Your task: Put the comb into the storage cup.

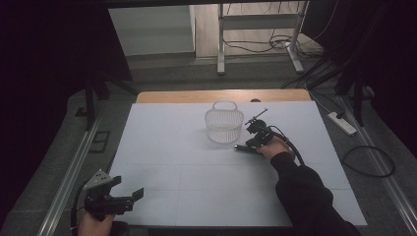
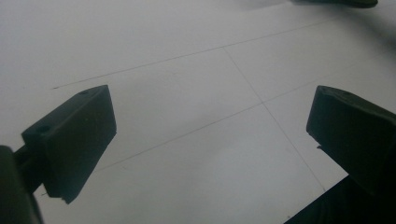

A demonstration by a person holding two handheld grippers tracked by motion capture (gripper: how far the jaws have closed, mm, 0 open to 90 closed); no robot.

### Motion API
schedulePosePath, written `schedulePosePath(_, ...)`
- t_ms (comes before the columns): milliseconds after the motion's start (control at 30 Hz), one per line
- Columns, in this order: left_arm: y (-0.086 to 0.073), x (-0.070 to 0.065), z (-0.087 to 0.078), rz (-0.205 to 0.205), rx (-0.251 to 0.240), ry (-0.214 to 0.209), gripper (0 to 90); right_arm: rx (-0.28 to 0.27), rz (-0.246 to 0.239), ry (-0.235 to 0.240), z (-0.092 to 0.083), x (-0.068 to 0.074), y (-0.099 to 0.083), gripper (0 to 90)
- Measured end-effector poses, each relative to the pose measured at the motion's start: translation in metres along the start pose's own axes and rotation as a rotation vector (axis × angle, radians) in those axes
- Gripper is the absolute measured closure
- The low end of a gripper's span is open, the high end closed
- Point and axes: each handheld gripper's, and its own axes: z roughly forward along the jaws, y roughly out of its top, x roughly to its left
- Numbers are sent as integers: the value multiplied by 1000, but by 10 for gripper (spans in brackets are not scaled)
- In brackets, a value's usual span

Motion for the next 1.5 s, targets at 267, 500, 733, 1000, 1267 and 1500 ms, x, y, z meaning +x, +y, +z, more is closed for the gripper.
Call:
schedulePosePath(267,0,0,0,1,0,1,21,1,-17,11,-3,7,-7,894)
schedulePosePath(500,0,0,0,2,1,2,21,13,-32,26,-6,15,-13,894)
schedulePosePath(733,0,0,0,2,2,3,21,23,-31,37,-11,18,-21,893)
schedulePosePath(1000,0,-1,0,2,2,4,22,34,-13,38,-18,15,-33,893)
schedulePosePath(1267,0,-1,0,2,3,4,22,39,-2,43,-26,16,-48,893)
schedulePosePath(1500,0,-1,0,1,3,4,22,44,-2,50,-36,19,-65,893)
